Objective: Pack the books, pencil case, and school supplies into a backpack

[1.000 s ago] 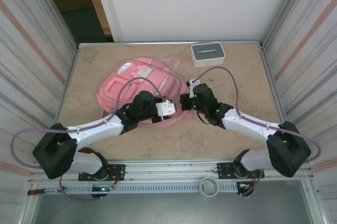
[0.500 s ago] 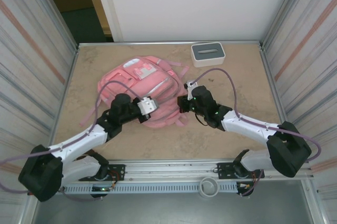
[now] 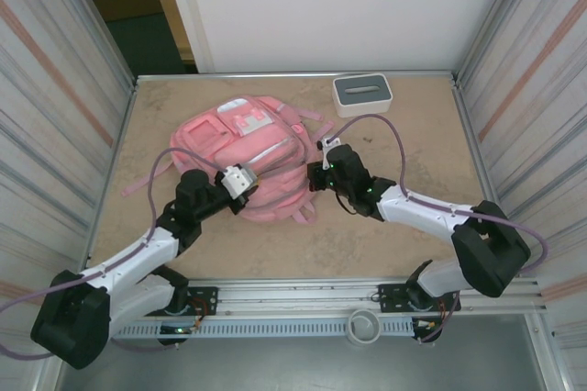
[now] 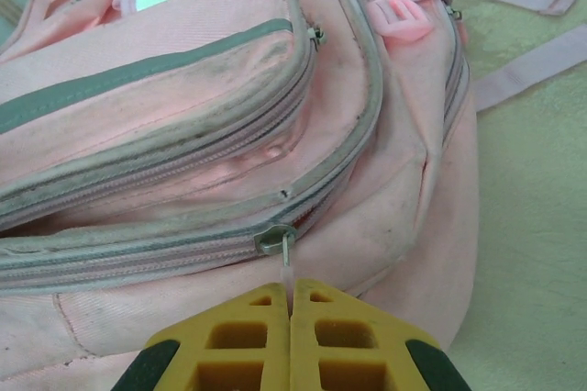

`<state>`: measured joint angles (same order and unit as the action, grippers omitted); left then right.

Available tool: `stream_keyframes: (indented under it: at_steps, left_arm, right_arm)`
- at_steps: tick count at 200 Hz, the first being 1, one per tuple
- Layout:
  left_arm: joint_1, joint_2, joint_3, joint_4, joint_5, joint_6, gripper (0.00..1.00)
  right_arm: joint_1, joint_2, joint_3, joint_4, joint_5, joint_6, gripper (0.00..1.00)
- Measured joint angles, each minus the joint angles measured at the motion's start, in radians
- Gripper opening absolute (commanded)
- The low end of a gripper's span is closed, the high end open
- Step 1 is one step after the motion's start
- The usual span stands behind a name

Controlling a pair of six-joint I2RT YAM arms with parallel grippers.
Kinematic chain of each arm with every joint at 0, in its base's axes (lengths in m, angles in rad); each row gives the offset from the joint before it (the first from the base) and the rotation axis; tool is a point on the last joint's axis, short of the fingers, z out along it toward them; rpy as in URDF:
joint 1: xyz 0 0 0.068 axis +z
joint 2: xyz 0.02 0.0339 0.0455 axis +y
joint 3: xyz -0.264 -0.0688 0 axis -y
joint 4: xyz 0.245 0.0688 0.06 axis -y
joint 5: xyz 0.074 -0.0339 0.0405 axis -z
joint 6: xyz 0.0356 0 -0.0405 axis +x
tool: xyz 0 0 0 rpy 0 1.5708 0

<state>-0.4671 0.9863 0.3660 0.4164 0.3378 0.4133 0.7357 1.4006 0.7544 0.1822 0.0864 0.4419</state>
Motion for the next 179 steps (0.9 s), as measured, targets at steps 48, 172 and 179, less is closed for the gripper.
stream_keyframes:
  at_steps: [48,172,179]
  left_arm:
    - [0.003,0.023,0.0,0.004,0.023,-0.02,0.15]
    - [-0.225,0.163,0.236,-0.188,-0.12,0.109,0.6]
    - [-0.24,0.19,0.25,-0.195,-0.142,0.118,0.6]
  right_arm:
    - [-0.041,0.037,0.003,0.01,-0.035,-0.001,0.0]
    - [0.003,-0.075,0.003,-0.058,-0.031,0.0,0.0]
    - [0.006,-0.082,0.003,-0.064,-0.03,0.0,0.0]
